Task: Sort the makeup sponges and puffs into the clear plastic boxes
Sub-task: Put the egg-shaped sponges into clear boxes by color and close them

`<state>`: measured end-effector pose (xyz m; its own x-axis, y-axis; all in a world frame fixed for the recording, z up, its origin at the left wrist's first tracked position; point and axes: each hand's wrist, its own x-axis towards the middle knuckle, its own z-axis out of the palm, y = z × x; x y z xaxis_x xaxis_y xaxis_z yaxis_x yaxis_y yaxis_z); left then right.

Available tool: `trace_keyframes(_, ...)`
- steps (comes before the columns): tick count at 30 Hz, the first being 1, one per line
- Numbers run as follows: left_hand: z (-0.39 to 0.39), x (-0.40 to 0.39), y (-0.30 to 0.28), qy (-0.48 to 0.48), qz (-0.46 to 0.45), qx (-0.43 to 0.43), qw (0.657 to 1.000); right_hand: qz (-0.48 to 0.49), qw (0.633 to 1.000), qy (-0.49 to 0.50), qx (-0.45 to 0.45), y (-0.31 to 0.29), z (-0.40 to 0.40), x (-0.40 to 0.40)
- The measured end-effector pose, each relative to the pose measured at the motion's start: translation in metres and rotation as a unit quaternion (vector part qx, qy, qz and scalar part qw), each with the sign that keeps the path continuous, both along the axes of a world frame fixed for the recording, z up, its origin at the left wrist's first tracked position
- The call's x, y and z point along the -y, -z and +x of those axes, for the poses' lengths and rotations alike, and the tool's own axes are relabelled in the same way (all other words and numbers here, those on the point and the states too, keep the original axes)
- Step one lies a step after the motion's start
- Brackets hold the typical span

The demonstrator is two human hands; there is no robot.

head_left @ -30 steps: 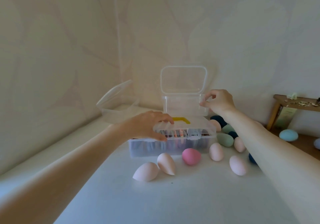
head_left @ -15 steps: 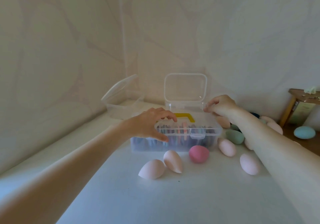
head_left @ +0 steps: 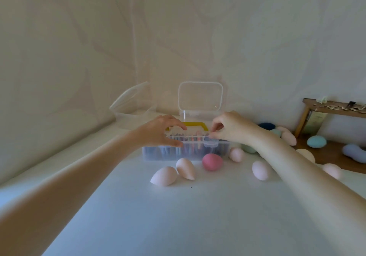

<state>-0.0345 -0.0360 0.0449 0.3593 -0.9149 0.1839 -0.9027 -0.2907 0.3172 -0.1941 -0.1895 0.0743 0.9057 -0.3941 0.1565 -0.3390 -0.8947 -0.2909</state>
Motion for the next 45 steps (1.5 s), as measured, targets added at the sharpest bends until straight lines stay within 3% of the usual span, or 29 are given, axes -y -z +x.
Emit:
trace_keyframes(5,-0.001,-0.018,0.002,-0.045,-0.114,-0.064,0.990,-0.026,1.000,0.002,-0.005,0.005,-0.007,-0.005)
trace_keyframes(12,-0.004,-0.028,-0.005,-0.031,-0.038,0.006,0.999,-0.042,0.999,0.021,-0.002,0.009,-0.005,-0.007)
trace_keyframes(21,-0.002,-0.025,-0.007,-0.034,-0.012,0.038,0.999,-0.049,0.999,0.020,-0.002,0.011,-0.004,-0.007)
trace_keyframes(35,-0.013,-0.015,-0.006,-0.064,0.020,0.155,0.986,-0.105,0.989,0.033,0.095,0.036,-0.008,-0.017)
trace_keyframes(45,-0.032,-0.010,0.006,-0.118,0.097,0.344,0.927,-0.293,0.952,0.045,0.076,0.054,-0.002,-0.022)
